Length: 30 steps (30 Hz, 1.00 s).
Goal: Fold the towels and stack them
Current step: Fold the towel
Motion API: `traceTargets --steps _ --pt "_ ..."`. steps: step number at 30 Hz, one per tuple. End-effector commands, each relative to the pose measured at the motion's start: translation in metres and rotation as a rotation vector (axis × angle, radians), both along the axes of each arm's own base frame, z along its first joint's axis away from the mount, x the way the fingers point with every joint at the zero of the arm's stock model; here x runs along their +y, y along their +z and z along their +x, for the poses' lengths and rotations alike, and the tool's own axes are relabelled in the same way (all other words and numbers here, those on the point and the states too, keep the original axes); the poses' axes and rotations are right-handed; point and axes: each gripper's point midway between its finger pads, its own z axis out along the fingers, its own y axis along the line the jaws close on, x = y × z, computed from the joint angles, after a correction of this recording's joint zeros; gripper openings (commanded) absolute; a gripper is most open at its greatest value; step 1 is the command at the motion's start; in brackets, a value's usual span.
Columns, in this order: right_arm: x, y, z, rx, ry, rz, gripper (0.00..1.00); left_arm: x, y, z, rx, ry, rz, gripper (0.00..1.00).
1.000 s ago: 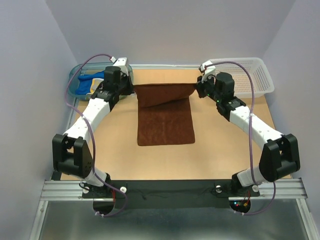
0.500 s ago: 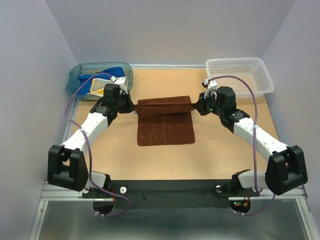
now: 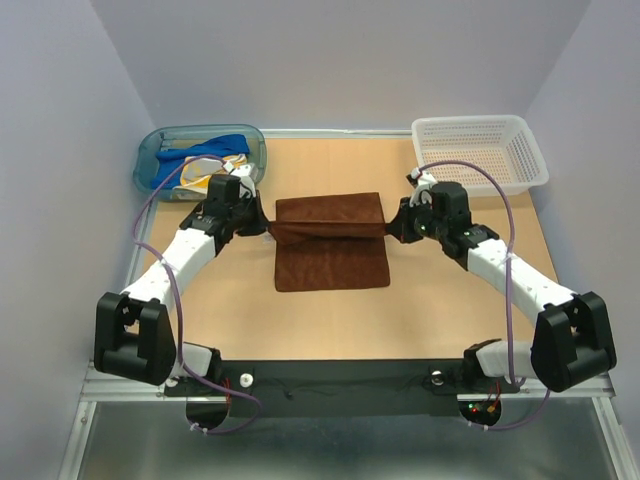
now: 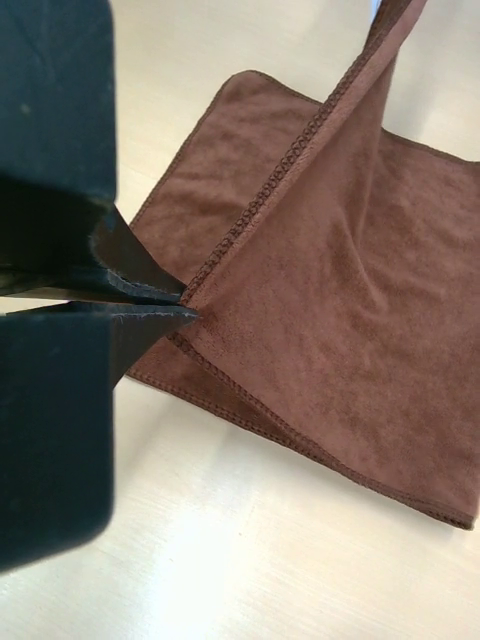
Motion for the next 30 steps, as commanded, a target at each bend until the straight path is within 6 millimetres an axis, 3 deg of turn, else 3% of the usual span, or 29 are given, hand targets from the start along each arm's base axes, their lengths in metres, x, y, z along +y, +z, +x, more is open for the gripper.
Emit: traceTargets --steps 1,4,8,11,16,30 --pt "-0.048 0.03 0.03 -0.096 -0.204 -0.079 0.0 0.06 0.049 0.029 -0.144 0.199 0.16 0.0" --pt "-0.046 0.042 0.032 -0.116 -0.2 -0.068 0.0 0.069 0.071 0.038 -0.192 0.236 0.193 0.0" --pt "-0.045 0.042 0.026 -0.11 -0.189 -0.058 0.01 0.072 0.079 0.038 -0.197 0.245 0.207 0.0" --pt "-0.046 0.031 0.021 -0.086 -0.191 -0.065 0.0 0.069 0.068 0.032 -0.174 0.232 0.191 0.0" --pt "-0.051 0.01 0.013 -0.038 -0.206 -0.084 0.01 0.064 0.031 0.015 -0.089 0.222 0.161 0.0" --pt "-0.046 -0.039 -0.004 0.146 -0.217 -0.068 0.0 0.054 -0.028 -0.013 0.086 0.196 0.122 0.0"
